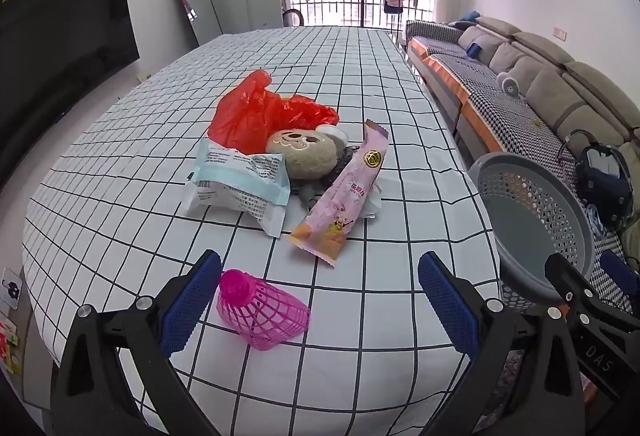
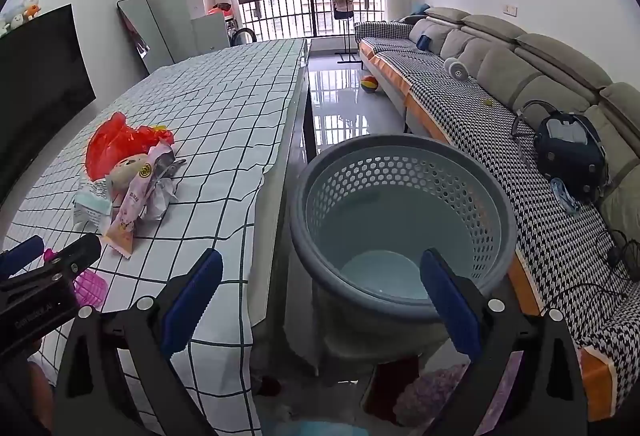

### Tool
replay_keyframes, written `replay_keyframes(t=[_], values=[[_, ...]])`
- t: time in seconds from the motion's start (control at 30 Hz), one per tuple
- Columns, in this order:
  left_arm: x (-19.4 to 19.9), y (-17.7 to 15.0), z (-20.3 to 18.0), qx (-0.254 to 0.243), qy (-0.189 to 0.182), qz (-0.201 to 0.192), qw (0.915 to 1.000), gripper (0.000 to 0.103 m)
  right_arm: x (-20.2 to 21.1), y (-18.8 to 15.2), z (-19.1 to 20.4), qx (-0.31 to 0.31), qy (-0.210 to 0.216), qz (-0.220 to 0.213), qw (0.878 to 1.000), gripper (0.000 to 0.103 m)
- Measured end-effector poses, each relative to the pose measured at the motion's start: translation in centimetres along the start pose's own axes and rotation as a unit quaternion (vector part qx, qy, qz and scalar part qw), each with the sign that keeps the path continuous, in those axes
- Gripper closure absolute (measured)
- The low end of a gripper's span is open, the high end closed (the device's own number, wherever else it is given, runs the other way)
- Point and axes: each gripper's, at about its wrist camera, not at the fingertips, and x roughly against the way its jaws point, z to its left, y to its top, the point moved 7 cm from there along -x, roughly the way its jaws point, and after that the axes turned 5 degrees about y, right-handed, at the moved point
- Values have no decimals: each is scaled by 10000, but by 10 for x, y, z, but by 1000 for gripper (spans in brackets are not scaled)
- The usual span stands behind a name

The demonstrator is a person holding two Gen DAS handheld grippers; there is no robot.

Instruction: Collect trash

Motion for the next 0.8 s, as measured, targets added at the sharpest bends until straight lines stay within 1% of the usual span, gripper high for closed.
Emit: replay_keyframes(t=[0.8], values=[[-2,1,4,12,-13,-9,10000,6,5,0,0,12,4,-30,10000,9]])
